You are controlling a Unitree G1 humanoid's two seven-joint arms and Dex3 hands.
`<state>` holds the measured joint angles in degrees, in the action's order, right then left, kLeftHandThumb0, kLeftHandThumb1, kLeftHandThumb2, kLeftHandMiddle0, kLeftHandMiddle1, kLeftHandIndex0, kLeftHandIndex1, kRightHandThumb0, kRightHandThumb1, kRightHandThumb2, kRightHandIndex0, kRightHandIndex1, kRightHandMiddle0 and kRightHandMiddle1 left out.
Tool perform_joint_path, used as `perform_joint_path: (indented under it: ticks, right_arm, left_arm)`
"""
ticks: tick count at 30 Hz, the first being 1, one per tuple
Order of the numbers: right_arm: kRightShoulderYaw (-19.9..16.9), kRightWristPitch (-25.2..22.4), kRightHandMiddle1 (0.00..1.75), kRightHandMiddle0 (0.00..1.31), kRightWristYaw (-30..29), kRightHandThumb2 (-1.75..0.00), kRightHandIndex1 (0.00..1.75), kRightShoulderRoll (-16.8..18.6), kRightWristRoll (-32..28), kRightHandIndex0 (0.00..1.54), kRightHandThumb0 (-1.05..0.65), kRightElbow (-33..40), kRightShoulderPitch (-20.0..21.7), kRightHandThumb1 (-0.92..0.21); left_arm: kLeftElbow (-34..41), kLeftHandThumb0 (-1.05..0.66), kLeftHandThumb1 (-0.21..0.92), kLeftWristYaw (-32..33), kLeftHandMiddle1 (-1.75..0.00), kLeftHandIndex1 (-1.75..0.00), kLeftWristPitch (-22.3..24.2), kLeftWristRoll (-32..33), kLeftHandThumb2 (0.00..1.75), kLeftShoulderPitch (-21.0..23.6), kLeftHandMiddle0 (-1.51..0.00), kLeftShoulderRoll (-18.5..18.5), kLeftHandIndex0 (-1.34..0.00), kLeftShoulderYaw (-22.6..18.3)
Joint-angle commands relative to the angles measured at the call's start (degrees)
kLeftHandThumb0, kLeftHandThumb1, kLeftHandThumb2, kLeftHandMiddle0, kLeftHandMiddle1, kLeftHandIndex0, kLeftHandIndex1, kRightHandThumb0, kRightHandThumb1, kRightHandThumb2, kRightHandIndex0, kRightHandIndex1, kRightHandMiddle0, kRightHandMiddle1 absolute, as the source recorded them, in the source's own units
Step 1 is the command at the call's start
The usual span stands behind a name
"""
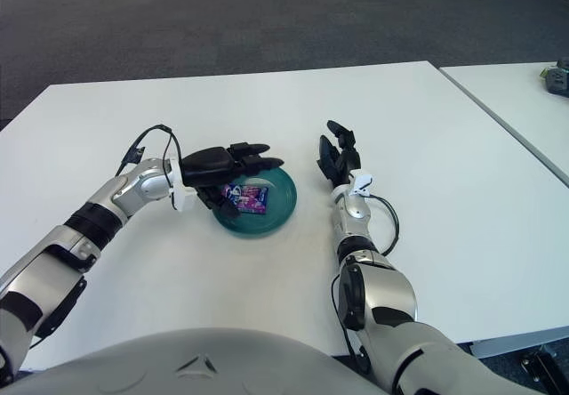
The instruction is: Put the gum into the plate.
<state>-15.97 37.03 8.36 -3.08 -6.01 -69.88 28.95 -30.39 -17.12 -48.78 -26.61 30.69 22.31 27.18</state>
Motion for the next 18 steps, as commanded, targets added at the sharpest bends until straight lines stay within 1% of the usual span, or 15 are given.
perform_joint_path:
  ticks: [1, 3, 5, 7, 9, 10, 11, 12, 13, 14, 15, 17, 18]
  right_arm:
    - [0.0, -4.6, 0.72, 0.0, 0.8, -0.61, 0.0, 0.9, -0.3, 0.35, -0.55, -3.5, -3.8, -0.92]
    - [-0.1, -5.1, 0.72, 0.0, 1.1, -0.62, 0.0, 0.8, -0.3, 0.35, -0.54, -3.7, -3.7, -0.92]
    - [-0.4, -6.0, 0.73, 0.0, 1.3, -0.62, 0.0, 0.7, -0.6, 0.35, -0.53, -3.8, -3.6, -0.92]
    - [-0.6, -6.7, 0.75, 0.0, 1.5, -0.61, 0.01, 0.6, -0.9, 0.36, -0.52, -3.9, -3.5, -0.92]
    - [-0.9, -7.3, 0.76, 0.0, 1.5, -0.59, 0.01, 0.7, -1.2, 0.36, -0.51, -4.0, -3.4, -0.92]
    - [-1.1, -7.5, 0.77, 0.0, 1.5, -0.58, 0.01, 0.7, -1.3, 0.37, -0.51, -4.0, -3.4, -0.92]
    - [-1.2, -7.8, 0.79, 0.0, 1.6, -0.57, 0.01, 0.7, -1.4, 0.37, -0.5, -4.0, -3.4, -0.92]
    - [-1.3, -7.9, 0.79, 0.0, 1.6, -0.57, 0.01, 0.8, -1.5, 0.37, -0.5, -4.0, -3.4, -0.92]
    - [-1.4, -8.0, 0.8, 0.0, 1.6, -0.55, 0.01, 0.9, -1.6, 0.38, -0.5, -3.9, -3.4, -0.92]
    - [-1.5, -7.9, 0.81, 0.0, 1.7, -0.55, 0.01, 1.0, -1.6, 0.38, -0.5, -3.9, -3.5, -0.92]
    - [-1.5, -7.9, 0.81, 0.0, 1.7, -0.53, 0.02, 1.1, -1.7, 0.39, -0.5, -3.8, -3.5, -0.92]
    - [-1.6, -7.7, 0.82, 0.0, 1.9, -0.52, 0.02, 1.1, -1.7, 0.39, -0.51, -3.7, -3.6, -0.92]
    - [-1.6, -7.5, 0.82, 0.0, 1.9, -0.51, 0.02, 1.1, -1.7, 0.4, -0.51, -3.6, -3.7, -0.92]
  left_arm:
    - [0.9, -1.05, 0.92, -3.1, 0.0, 0.0, 0.3, 8.4, 0.25, -1.0, 0.0, 1.3, 0.0, -3.4]
    - [2.3, -1.05, 0.92, -6.8, 0.0, 0.0, 1.3, 15.0, 0.19, -2.3, 0.0, 1.6, 0.0, -4.4]
    - [4.1, -1.05, 0.92, -10.9, 0.0, 0.0, 4.0, 22.8, 0.14, -3.7, 0.0, 0.8, 0.0, -5.4]
    - [5.2, -1.05, 0.92, -12.6, 0.0, 0.0, 6.0, 26.7, 0.11, -4.6, 0.0, -0.1, 0.0, -6.2]
    - [5.8, -1.05, 0.92, -11.2, 0.0, 0.0, 8.4, 28.2, 0.11, -5.8, 0.0, -1.9, 0.0, -7.7]
    - [0.1, -1.05, 0.92, -8.3, 0.0, 0.0, 8.7, 27.6, 0.11, -4.3, 0.0, -4.2, 0.0, -9.3]
    - [-4.0, -1.05, 0.92, -6.3, 0.0, 0.0, 8.9, 27.2, 0.15, -3.2, 0.0, -5.9, 0.0, -10.5]
    - [-9.0, -1.05, 0.92, -3.4, 0.0, 0.0, 9.4, 27.6, 0.16, -1.5, 0.0, -7.8, 0.0, -12.7]
    - [-12.3, -1.05, 0.92, -1.5, 0.0, 0.0, 9.6, 27.9, 0.2, -0.3, 0.0, -9.2, 0.0, -14.2]
    - [-12.4, -1.05, 0.92, 0.0, 0.0, 0.0, 9.2, 29.7, 0.22, -0.7, 0.0, -10.3, 0.0, -16.4]
    - [-12.4, -1.05, 0.92, 0.9, 0.0, 0.0, 8.7, 30.9, 0.27, -1.1, 0.0, -11.2, 0.0, -17.9]
    - [-13.1, -1.05, 0.92, 1.8, 0.0, 0.0, 5.1, 33.9, 0.36, -3.1, 0.0, -13.6, 0.0, -21.1]
    - [-13.4, -1.05, 0.92, 2.2, 0.0, 0.0, 4.3, 35.8, 0.37, -3.7, 0.0, -15.4, 0.0, -22.6]
